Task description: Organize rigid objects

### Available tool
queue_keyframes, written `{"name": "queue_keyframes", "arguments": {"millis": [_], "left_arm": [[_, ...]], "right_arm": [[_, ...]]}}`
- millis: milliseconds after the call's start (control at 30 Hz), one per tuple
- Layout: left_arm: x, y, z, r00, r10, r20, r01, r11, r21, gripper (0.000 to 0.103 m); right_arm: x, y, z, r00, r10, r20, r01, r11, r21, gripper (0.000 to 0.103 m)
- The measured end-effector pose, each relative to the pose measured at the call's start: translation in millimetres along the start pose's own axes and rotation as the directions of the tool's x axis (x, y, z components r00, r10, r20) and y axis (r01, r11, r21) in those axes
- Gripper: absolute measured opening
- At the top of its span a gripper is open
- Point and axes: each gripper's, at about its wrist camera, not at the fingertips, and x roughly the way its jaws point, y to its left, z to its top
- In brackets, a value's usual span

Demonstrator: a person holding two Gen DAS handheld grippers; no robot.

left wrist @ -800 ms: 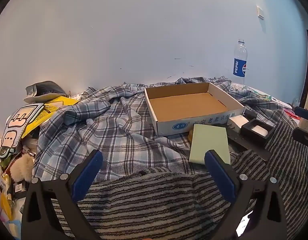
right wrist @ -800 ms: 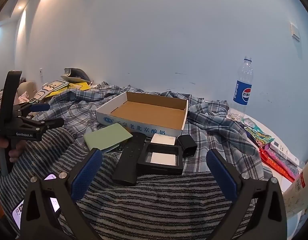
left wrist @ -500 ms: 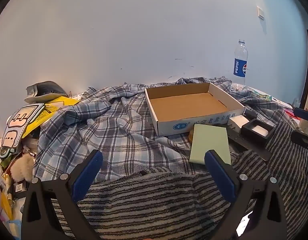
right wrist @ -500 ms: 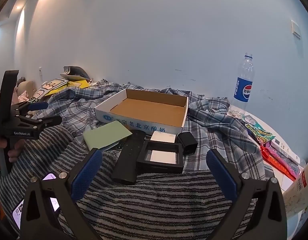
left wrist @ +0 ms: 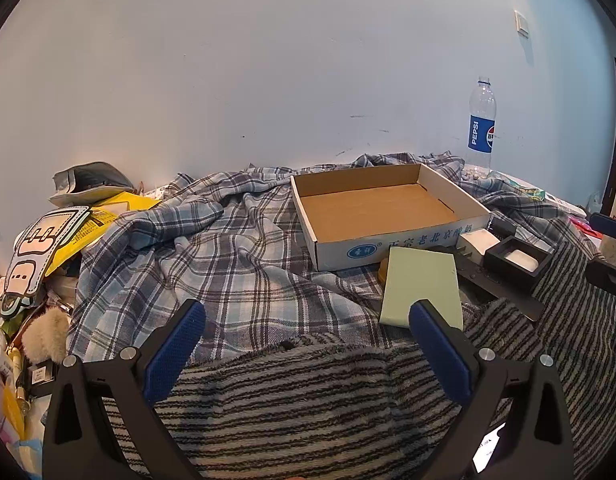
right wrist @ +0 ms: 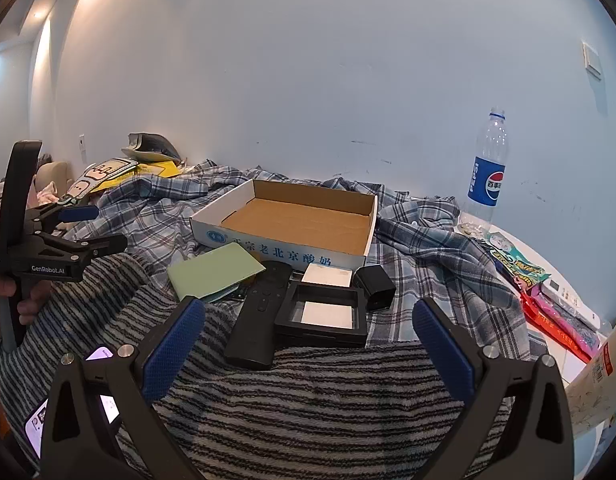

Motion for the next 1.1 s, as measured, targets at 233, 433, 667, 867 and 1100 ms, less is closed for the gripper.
{"name": "queue_keyframes", "arguments": {"millis": [233, 433, 667, 867, 1100], "left_arm": [[-0.5, 1.1, 0.0, 1.000, -0.001, 0.002, 0.001, 1.000, -0.001, 0.103], [-1.3, 0.5, -0.8, 1.000, 0.001, 0.004, -0.001, 1.000, -0.003, 0.103], [-1.1, 0.4, -0.6, 1.000, 0.001, 0.002, -0.001, 1.000, -0.002, 0.103], [-1.0, 0.7, -0.9, 1.000, 0.000, -0.001, 0.000, 1.000, 0.001, 0.103], [2.3, -0.4, -0.6, 1.000, 0.001, -0.005, -0.001, 1.000, 0.003, 0.103]], "right_arm": [[-0.1, -0.1, 0.2, 1.000, 0.000, 0.001, 0.000, 1.000, -0.002, 0.103], [2.9, -0.4, -0.1, 1.000, 0.003, -0.015, -0.003, 1.000, -0.002, 0.103], [4.7, 1.0, -1.3, 1.000, 0.000, -0.021, 0.000, 1.000, -0.012, 0.103], [3.3, -0.3, -1.5, 1.000, 0.001, -0.013, -0.001, 1.000, -0.010, 0.103], [2.2, -1.8, -1.2, 1.000, 0.003, -0.011, -0.003, 1.000, -0.004, 0.103]]}}
